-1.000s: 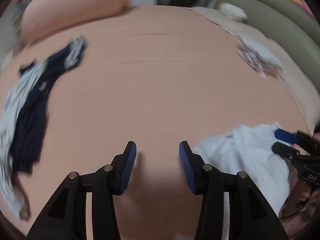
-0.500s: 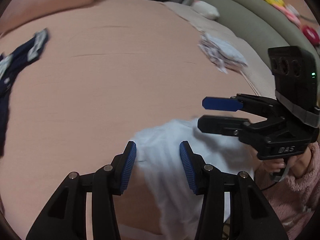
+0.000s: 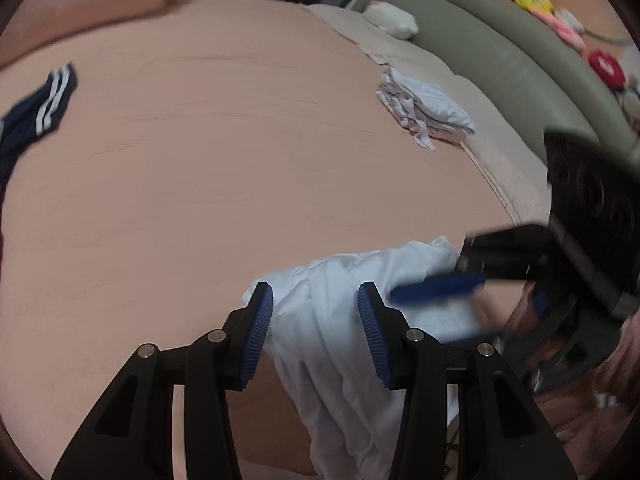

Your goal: Fold clothes

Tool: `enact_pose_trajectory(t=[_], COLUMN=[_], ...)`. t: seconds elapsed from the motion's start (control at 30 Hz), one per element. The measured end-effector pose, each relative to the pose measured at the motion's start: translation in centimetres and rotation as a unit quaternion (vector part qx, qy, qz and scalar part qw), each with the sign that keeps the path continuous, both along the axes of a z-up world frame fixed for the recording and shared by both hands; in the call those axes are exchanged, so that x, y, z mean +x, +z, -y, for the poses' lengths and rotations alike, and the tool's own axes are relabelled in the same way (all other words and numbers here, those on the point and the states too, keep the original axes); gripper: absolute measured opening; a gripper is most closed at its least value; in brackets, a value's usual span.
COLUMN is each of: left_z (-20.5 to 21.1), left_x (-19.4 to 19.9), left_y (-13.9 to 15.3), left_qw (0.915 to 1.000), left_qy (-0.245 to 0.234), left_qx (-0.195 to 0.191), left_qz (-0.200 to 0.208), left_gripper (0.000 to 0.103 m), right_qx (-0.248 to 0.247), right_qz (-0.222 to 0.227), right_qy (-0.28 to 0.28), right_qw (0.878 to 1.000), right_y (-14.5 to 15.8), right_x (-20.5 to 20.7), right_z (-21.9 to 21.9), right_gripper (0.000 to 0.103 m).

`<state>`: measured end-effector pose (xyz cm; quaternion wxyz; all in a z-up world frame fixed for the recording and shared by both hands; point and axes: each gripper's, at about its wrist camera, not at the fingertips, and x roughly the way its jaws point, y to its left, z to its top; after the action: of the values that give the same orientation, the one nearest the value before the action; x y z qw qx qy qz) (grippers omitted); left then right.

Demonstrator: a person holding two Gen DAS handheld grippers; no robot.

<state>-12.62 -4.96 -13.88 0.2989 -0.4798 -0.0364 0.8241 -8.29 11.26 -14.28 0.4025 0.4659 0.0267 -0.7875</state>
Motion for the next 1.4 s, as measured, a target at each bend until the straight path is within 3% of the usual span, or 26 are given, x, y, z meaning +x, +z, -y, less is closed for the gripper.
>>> enact_pose_trajectory(t=[0.07, 0.17, 0.27, 0.37, 0.5, 0.63, 0.83, 0.93, 1.07, 1.23, 1.3, 1.4], left_z=[-0.9, -2.1, -3.3, -3.9, -3.2, -3.1, -2.4, -0.2, 3.5, 3.4, 2.4, 1.4], left_x=[-0.3, -1.6, -2.6, -2.3, -0.5, 0.2, 0.3, -0.3, -1.6, -0.9, -0.5, 0.2], left_y=[0.6, 0.2, -1.1, -1.9, -1.9, -0.6, 2.0, 2.3, 1.5, 0.8, 0.5, 0.3], left_qw=[0.9999, 0.9997, 0.9973, 0.9938, 0.9912, 0.9899, 0.9884, 0.9920, 0.9890, 0.9959, 0.9974, 0.9969], left_qy=[-0.006, -0.009, -0.021, -0.029, -0.011, 0.020, 0.059, 0.085, 0.138, 0.070, 0.033, 0.000], left_qx=[0.001, -0.024, -0.062, -0.095, -0.123, -0.140, -0.139, -0.093, -0.046, -0.054, -0.060, -0.075], left_qz=[-0.016, -0.001, 0.032, 0.050, 0.047, 0.013, -0.015, 0.009, 0.026, 0.021, 0.023, 0.025], left_gripper=[0.040, 0.032, 0.021, 0.013, 0.009, 0.006, 0.005, 0.009, 0.010, 0.010, 0.010, 0.010], right_qx=[0.018, 0.043, 0.075, 0.085, 0.097, 0.109, 0.130, 0.146, 0.159, 0.111, 0.085, 0.065], right_qz=[-0.027, -0.015, 0.014, 0.006, -0.004, -0.014, -0.032, -0.037, -0.048, -0.039, -0.036, -0.038], right_qy=[-0.050, -0.093, -0.090, -0.080, -0.067, -0.055, -0.056, -0.089, -0.137, -0.149, -0.118, -0.058], right_qw=[0.998, 0.995, 0.993, 0.993, 0.993, 0.992, 0.989, 0.985, 0.976, 0.982, 0.989, 0.995], right_y=[0.3, -0.5, -1.9, -2.0, -2.1, -2.3, -1.5, -1.6, -1.6, -0.3, 0.6, 1.3], right_x=[-0.6, -2.3, -3.1, -1.7, 0.2, 2.2, 3.3, 2.5, 0.8, -0.4, -0.7, -1.1], right_z=[-1.2, -2.5, -3.0, -3.0, -3.1, -3.2, -3.7, -4.7, -5.9, -6.4, -5.4, -2.2], right_gripper=[0.046, 0.048, 0.048, 0.043, 0.032, 0.029, 0.028, 0.028, 0.029, 0.039, 0.042, 0.058])
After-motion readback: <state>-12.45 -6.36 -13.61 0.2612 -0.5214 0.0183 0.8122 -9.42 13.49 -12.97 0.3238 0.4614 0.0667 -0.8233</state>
